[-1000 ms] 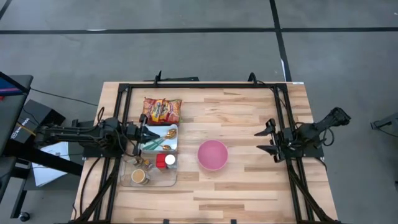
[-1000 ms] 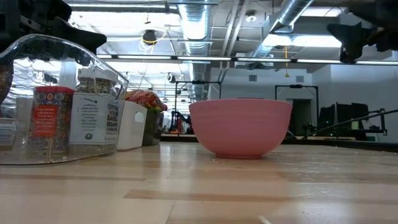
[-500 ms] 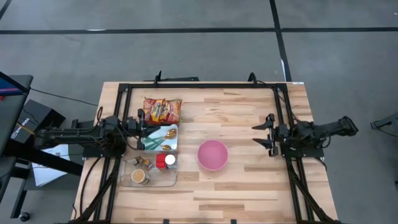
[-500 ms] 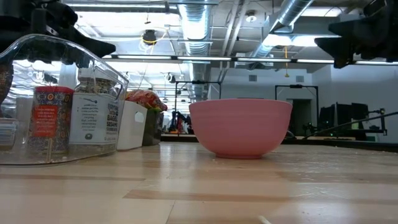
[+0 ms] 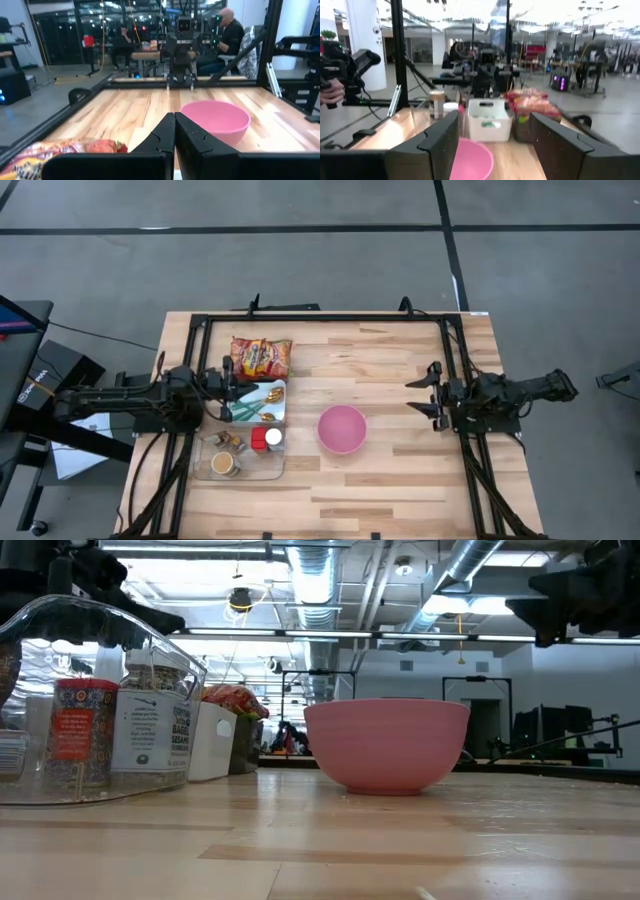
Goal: Pick & Place Food Item
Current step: Return to Home Position
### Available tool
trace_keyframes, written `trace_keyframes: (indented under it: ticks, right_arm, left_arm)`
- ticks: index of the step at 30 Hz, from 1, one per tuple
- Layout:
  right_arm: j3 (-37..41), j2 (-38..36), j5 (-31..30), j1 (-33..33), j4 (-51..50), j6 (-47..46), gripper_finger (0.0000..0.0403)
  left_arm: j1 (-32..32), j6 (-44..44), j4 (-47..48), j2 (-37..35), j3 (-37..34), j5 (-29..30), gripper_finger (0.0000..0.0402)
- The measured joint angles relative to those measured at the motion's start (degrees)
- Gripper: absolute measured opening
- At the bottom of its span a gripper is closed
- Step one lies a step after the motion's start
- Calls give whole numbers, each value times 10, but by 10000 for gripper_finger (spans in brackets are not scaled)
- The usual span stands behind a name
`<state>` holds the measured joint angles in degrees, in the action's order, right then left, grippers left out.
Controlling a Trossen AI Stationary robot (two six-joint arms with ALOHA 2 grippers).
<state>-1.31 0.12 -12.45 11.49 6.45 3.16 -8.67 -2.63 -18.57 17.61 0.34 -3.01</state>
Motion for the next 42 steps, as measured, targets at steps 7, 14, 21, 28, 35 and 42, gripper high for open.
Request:
trace_keyframes:
  ticks: [7, 14, 21, 28, 35, 42]
  right_arm:
    - [-2, 0, 14, 0, -51, -10, 213]
    - [-2, 0, 51, 0, -67, -16, 189]
    - [-2, 0, 50, 1, -46, -27, 174]
    - [-2, 2, 49, 0, -64, -37, 175]
    - [-2, 2, 49, 0, -63, -37, 176]
    - [-2, 2, 49, 0, -63, -37, 177]
  left_arm:
    - [0, 3, -12, 0, 0, -17, 0]
    - [0, -7, -18, 0, 0, -37, 0]
    - [0, -13, -22, 0, 0, -37, 1]
    - [0, -14, -21, 0, 0, -37, 2]
    - [0, -14, -21, 0, 0, -37, 2]
    - [0, -14, -21, 0, 0, -37, 2]
